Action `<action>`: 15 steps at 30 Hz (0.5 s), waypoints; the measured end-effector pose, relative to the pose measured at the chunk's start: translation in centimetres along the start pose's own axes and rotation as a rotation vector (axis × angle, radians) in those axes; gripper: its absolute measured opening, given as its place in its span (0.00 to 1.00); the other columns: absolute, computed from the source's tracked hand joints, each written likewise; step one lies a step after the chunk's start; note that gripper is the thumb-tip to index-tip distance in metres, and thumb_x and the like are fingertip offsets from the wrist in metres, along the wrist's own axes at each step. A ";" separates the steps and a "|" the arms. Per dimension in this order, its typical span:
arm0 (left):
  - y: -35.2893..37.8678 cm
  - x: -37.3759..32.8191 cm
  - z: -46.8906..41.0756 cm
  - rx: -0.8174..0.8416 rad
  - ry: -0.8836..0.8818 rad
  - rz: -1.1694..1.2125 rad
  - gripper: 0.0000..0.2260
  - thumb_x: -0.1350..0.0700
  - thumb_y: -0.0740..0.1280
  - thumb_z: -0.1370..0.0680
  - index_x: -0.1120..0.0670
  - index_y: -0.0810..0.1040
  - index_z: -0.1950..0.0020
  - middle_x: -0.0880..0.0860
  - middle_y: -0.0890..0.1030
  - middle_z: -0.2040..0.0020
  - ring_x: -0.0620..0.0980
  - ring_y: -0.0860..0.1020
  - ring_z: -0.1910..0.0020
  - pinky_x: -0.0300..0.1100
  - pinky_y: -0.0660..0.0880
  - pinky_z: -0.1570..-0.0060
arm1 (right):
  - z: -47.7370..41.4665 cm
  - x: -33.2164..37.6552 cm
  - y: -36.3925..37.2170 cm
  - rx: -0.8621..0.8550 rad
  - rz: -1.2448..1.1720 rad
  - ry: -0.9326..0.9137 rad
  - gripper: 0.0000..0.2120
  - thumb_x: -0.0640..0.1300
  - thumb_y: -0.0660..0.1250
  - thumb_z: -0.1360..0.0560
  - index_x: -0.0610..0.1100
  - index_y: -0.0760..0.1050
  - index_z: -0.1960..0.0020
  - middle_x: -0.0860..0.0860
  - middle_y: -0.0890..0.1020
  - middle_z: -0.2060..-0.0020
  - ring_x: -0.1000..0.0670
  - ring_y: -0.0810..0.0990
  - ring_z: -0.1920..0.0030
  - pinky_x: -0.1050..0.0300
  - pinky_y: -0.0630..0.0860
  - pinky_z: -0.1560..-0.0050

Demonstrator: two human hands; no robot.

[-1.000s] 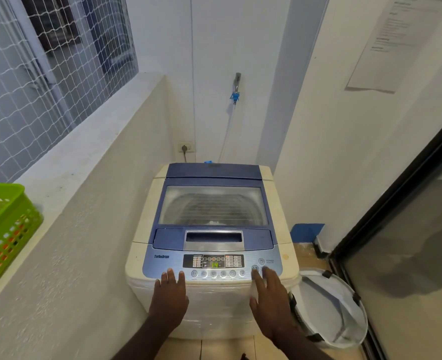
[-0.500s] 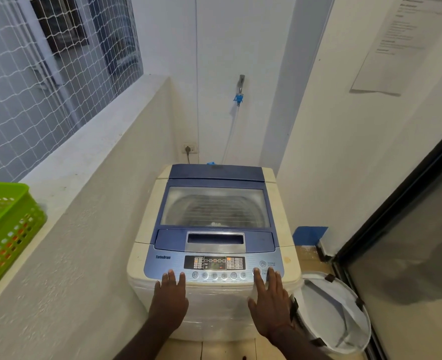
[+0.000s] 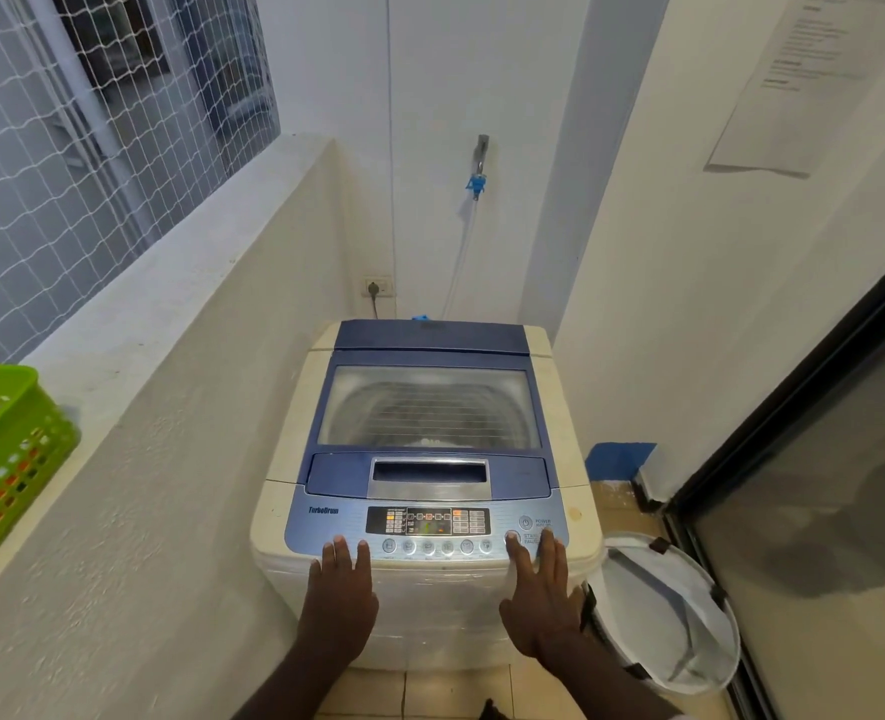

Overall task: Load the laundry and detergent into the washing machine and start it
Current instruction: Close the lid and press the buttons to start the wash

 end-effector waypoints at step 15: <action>-0.5 0.3 0.3 -0.040 0.021 0.001 0.35 0.50 0.82 0.55 0.59 0.84 0.49 0.65 0.83 0.52 0.64 0.83 0.55 0.59 0.79 0.63 | 1.2 -0.7 -1.0 -0.027 0.098 -0.118 0.47 0.59 0.63 0.26 0.59 0.29 0.25 0.48 0.28 0.26 0.42 0.34 0.23 0.37 0.58 0.28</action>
Point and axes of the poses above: each hand's wrist, its own z-axis away from the middle knuckle, its own y-axis out of the palm, x = y × z, the point moved 7 cm from there along -z, towards the middle knuckle
